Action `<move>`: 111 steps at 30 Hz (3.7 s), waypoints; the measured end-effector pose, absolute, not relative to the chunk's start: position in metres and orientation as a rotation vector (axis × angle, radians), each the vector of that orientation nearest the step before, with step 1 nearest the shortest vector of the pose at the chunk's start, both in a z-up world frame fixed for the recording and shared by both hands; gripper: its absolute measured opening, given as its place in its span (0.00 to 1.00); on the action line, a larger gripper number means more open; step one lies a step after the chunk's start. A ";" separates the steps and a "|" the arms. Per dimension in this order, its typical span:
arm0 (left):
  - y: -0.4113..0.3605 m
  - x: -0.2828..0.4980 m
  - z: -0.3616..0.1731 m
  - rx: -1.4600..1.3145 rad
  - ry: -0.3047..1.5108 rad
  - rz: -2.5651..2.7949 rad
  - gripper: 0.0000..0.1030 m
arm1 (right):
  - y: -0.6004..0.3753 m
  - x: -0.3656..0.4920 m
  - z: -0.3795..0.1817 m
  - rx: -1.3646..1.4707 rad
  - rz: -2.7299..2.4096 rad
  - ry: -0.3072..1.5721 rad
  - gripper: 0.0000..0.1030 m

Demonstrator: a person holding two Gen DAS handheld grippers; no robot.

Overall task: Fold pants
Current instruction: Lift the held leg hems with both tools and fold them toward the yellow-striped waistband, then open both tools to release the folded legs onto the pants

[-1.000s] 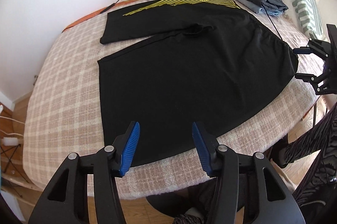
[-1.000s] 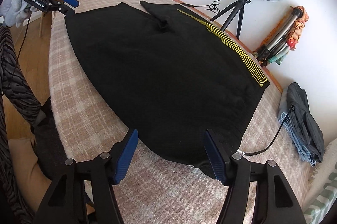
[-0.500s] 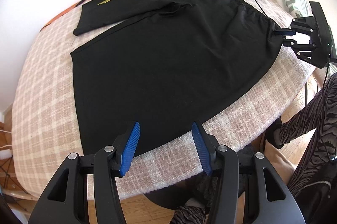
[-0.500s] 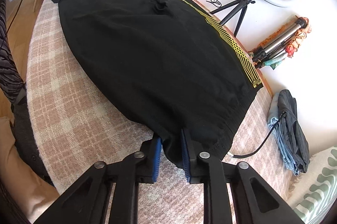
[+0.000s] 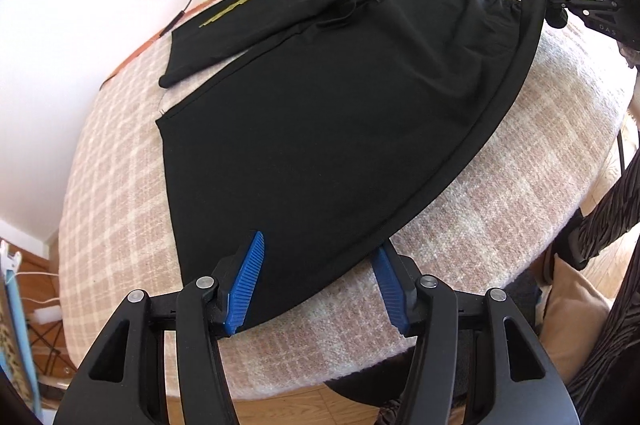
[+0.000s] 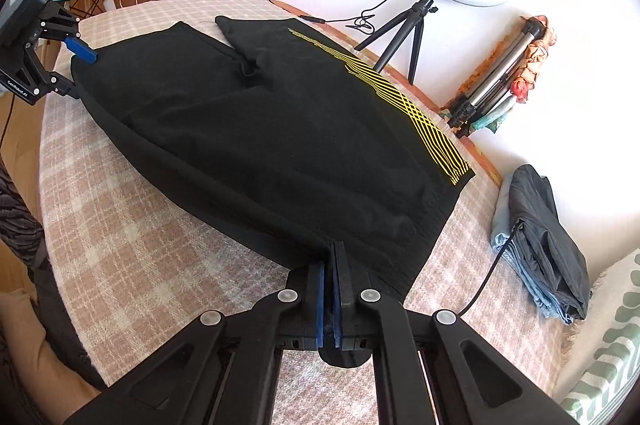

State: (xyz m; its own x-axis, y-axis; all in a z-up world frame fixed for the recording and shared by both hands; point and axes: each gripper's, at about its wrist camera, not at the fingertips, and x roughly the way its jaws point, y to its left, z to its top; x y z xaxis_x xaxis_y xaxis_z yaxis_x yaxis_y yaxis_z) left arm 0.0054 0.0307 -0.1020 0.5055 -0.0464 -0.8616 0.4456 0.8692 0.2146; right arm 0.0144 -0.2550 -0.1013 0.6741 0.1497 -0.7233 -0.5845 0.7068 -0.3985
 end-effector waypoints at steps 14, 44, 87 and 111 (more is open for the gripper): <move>0.037 0.026 -0.062 0.234 0.819 -0.226 0.01 | -0.265 0.005 -0.087 -0.579 0.414 0.660 0.00; 0.055 0.181 0.015 -0.271 0.494 0.079 0.00 | -0.270 0.156 -0.004 -0.378 0.343 0.584 0.00; 0.117 0.354 -0.063 0.191 0.829 0.123 0.08 | -0.274 0.363 -0.127 -0.371 0.313 0.961 0.00; 0.085 0.269 -0.047 0.214 0.794 -0.069 0.08 | -0.280 0.373 -0.107 -0.411 0.187 0.904 0.59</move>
State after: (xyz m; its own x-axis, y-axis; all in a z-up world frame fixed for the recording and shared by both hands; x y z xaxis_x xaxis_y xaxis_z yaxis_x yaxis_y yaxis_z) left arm 0.2686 0.0854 -0.0475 0.6998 0.0193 -0.7141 0.1414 0.9761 0.1649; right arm 0.3725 -0.2803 -0.1065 0.6088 -0.0139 -0.7932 -0.3275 0.9063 -0.2671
